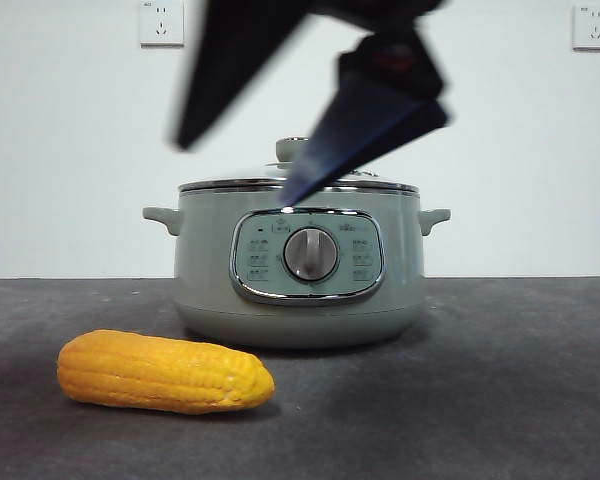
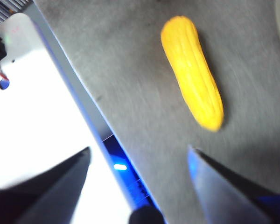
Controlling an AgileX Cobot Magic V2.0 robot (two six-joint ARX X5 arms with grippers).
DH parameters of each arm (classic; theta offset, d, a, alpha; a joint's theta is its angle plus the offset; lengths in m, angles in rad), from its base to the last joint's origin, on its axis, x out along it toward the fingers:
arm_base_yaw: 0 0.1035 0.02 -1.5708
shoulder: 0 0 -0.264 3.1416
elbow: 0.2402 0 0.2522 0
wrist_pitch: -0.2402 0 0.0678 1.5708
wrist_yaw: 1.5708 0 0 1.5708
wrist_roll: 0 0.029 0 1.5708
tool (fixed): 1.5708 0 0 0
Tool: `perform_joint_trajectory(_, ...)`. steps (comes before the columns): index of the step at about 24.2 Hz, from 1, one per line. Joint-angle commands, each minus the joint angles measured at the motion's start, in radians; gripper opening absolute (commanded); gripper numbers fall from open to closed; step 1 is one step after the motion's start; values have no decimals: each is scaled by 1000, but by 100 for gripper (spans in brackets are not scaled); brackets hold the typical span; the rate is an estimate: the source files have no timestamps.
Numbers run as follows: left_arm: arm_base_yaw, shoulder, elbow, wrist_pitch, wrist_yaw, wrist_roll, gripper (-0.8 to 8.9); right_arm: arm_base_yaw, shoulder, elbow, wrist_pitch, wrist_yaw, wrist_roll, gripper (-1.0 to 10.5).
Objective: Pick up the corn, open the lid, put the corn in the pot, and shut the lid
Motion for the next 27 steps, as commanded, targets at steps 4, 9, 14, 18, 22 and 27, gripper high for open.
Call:
perform_joint_trajectory(4, -4, 0, 2, 2, 4, 5, -7, 23, 152, 138, 0, 37, -100, 452)
perform_joint_trajectory(9, -4, -1, 2, -8, 3, 5, -7, 23, 264, 230, -24, 37, -144, 510)
perform_joint_trajectory(14, -3, -1, 2, -21, -8, 22, -7, 23, 355, 288, -37, 54, -172, 546)
perform_joint_trajectory(18, -3, -2, 2, -21, -42, 27, -7, 23, 422, 313, -23, 74, -180, 545)
perform_joint_trajectory(22, -3, -3, 2, -27, -85, 36, -7, 23, 482, 313, 2, 105, -196, 544)
perform_joint_trajectory(27, -3, -10, 4, -102, -93, 102, -7, 22, 546, 313, 33, 157, -202, 540)
